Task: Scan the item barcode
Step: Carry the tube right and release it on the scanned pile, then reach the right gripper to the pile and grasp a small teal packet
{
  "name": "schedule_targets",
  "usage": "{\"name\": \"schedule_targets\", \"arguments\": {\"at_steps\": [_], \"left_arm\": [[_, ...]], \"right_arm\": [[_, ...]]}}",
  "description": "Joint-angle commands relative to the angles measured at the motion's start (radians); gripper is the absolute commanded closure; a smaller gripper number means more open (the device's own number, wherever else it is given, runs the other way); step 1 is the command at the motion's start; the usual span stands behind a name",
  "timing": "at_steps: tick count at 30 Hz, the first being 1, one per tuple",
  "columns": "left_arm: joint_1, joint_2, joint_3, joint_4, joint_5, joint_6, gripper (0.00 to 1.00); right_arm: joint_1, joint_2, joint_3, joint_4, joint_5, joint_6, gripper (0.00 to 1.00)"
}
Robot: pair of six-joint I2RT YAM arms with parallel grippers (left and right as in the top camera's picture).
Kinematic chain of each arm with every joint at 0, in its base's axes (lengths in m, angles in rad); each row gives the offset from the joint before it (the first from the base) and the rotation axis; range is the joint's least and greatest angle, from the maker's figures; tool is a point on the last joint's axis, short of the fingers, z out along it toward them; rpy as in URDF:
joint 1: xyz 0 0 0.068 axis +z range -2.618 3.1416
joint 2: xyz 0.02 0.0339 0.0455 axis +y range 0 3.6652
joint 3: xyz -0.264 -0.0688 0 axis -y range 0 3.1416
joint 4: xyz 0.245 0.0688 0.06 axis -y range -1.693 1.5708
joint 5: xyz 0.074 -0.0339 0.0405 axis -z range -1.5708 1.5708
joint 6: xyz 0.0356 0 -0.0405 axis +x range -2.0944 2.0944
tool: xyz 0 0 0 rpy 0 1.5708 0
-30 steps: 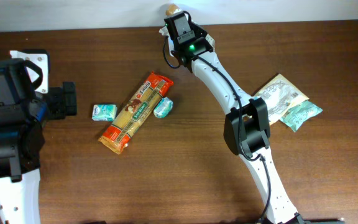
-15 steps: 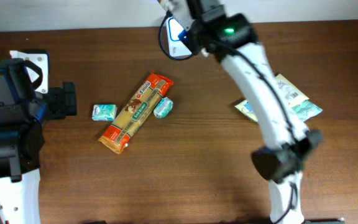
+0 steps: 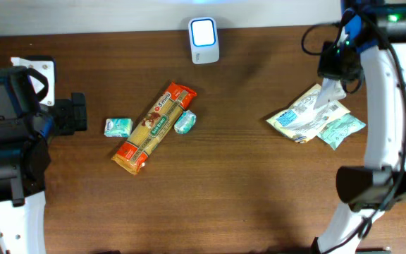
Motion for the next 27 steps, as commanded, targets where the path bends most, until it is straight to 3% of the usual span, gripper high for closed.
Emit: {"name": "schedule_targets", "arguments": {"at_steps": [1,6,8,10,11,15,18,20,23,27], "left_arm": [[0.003,-0.004,0.004,0.001,0.000,-0.013,0.01],[0.003,-0.004,0.004,0.001,0.000,-0.013,0.01],[0.003,-0.004,0.004,0.001,0.000,-0.013,0.01],[0.003,-0.004,0.004,0.001,0.000,-0.013,0.01],[0.003,-0.004,0.004,0.001,0.000,-0.013,0.01],[0.003,-0.004,0.004,0.001,0.000,-0.013,0.01],[0.003,-0.004,0.004,0.001,0.000,-0.013,0.01],[0.003,-0.004,0.004,0.001,0.000,-0.013,0.01],[0.003,-0.004,0.004,0.001,0.000,-0.013,0.01],[0.003,-0.004,0.004,0.001,0.000,-0.013,0.01]], "right_arm": [[-0.058,0.039,-0.186,0.081,0.021,0.056,0.96],[-0.122,0.040,-0.487,0.246,0.021,0.056,0.95],[-0.143,0.040,-0.553,0.299,0.019,0.056,0.77],[-0.148,0.040,-0.570,0.311,0.016,0.056,0.52],[-0.145,0.040,-0.568,0.308,0.016,0.054,0.49],[-0.142,0.032,-0.441,0.226,-0.014,-0.005,0.48],[-0.089,0.029,-0.174,0.135,-0.215,-0.122,0.34],[-0.019,0.030,-0.062,0.161,-0.366,-0.137,0.32],[0.120,0.042,-0.070,0.275,-0.496,-0.129,0.32],[0.369,0.108,-0.216,0.487,-0.494,0.016,0.32]]}}
